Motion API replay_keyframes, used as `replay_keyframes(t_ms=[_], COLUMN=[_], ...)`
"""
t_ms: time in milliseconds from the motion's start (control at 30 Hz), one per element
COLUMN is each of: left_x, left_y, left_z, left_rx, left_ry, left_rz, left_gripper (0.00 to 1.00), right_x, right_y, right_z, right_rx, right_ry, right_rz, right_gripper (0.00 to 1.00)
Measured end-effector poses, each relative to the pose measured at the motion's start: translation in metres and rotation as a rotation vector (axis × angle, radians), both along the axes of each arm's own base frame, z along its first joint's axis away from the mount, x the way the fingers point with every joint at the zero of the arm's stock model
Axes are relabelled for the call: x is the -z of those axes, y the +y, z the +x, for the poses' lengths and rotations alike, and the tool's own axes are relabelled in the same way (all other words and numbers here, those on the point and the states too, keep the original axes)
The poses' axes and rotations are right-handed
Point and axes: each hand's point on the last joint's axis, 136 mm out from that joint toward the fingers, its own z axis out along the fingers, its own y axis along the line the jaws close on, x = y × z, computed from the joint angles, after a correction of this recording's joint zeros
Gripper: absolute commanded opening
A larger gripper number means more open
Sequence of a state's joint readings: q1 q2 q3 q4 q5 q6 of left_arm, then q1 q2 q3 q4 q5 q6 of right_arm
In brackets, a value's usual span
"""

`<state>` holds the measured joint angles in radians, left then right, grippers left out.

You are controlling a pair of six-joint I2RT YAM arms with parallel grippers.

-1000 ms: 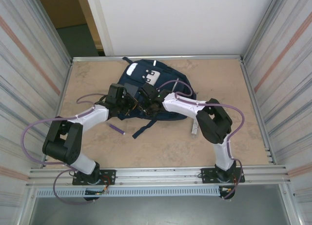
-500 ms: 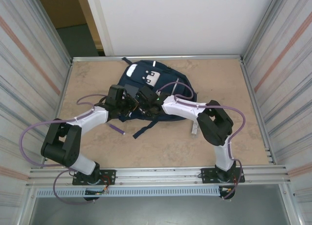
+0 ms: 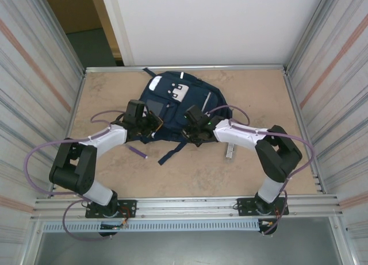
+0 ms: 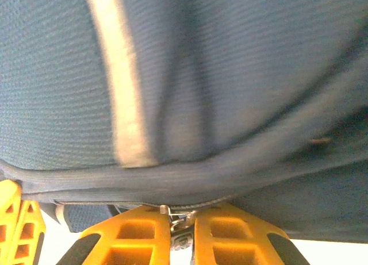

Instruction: Pack the student bag

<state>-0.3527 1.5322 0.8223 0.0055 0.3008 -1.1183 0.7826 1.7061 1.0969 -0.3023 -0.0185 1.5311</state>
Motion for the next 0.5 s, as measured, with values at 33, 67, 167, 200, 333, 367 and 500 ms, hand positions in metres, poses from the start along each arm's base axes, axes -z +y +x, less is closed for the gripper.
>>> replay_keyframes(t_ms=[33,67,167,200,333,367,500], left_x=[0.001,0.002,0.005,0.005,0.002,0.000,-0.002], left_y=[0.003,0.006,0.017,0.020,0.027,0.030,0.033], left_z=[0.001,0.002,0.007,0.008,0.018,0.023,0.042], left_rx=[-0.005,-0.008,-0.019,-0.013,0.010,0.014,0.054], left_ry=[0.001,0.000,0.003,0.007,0.004,0.000,-0.001], left_rz=[0.004,0.009,0.021,0.022,0.046,0.057,0.096], left_gripper=[0.00,0.00,0.00,0.00,0.00,0.00,0.00], right_x=[0.001,0.002,0.005,0.004,-0.003,-0.006,-0.022], right_y=[-0.006,-0.011,-0.030,-0.035,-0.057,-0.062,-0.067], right_z=[-0.003,-0.004,-0.010,-0.010,-0.006,-0.004,0.001], right_rx=[0.008,0.015,0.027,0.022,-0.002,-0.011,-0.097], right_ry=[0.007,0.011,0.020,0.019,-0.011,-0.028,-0.106], right_rz=[0.000,-0.003,-0.006,0.002,0.004,-0.002,0.000], right_gripper=[0.00,0.00,0.00,0.00,0.00,0.00,0.00])
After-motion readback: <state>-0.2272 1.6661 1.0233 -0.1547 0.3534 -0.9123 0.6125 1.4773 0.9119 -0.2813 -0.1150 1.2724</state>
